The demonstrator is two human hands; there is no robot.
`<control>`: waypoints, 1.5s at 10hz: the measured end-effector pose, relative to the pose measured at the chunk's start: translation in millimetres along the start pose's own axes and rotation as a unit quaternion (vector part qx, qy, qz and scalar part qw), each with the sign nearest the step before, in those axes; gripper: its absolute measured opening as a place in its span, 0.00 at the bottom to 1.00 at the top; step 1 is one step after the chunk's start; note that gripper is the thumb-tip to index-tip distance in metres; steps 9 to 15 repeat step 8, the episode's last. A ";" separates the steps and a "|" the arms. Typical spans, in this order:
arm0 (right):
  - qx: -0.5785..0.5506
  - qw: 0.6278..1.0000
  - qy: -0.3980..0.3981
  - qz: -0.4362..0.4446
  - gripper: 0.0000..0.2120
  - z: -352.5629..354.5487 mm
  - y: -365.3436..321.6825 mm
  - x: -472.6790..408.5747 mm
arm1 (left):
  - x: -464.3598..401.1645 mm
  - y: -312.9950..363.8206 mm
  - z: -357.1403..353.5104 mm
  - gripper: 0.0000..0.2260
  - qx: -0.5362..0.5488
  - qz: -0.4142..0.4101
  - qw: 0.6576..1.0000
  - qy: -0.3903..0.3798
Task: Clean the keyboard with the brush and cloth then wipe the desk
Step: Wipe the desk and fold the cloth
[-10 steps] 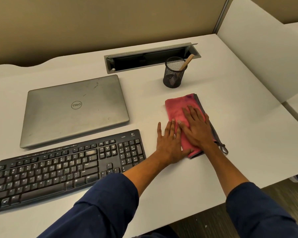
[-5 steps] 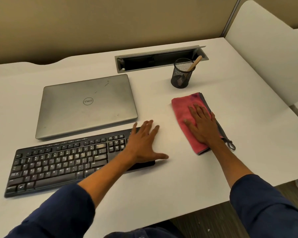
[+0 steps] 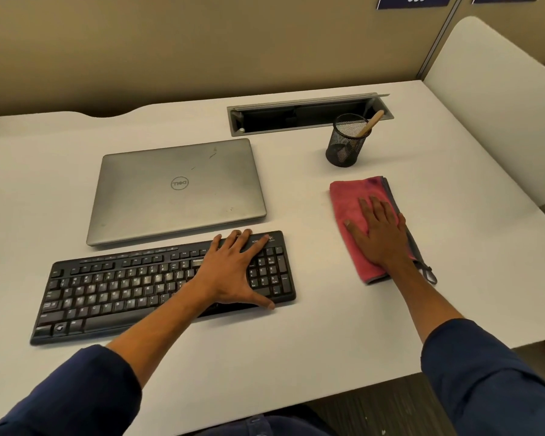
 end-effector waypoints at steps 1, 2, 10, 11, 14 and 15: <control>-0.002 1.000 -0.003 0.000 0.41 -0.7 1.1 -1.2 | 0.3 0.7 1.1 0.60 0.006 -0.002 1.000 0.002; 0.002 1.000 0.000 0.001 0.40 0.3 0.4 -1.8 | -0.3 1.3 0.7 0.60 0.002 -0.003 1.000 0.000; -0.106 0.957 0.233 0.138 0.27 159.9 -128.8 0.2 | 32.7 1.6 153.1 0.45 0.072 -0.031 0.949 0.305; -0.106 0.957 0.233 0.138 0.27 159.9 -128.8 0.2 | 32.7 1.6 153.1 0.45 0.072 -0.031 0.949 0.305; -0.106 0.957 0.233 0.138 0.27 159.9 -128.8 0.2 | 32.7 1.6 153.1 0.45 0.072 -0.031 0.949 0.305; -0.106 0.957 0.233 0.138 0.27 159.9 -128.8 0.2 | 32.7 1.6 153.1 0.45 0.072 -0.031 0.949 0.305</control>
Point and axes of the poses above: each hand's wrist, its own x-axis away from the middle knuckle, its own z-axis out of the back of the hand, y = z × x, the point moved 10 cm from there along -x, towards the middle knuckle, and after that the axes turned 7 degrees about x, right-handed, at the moved point
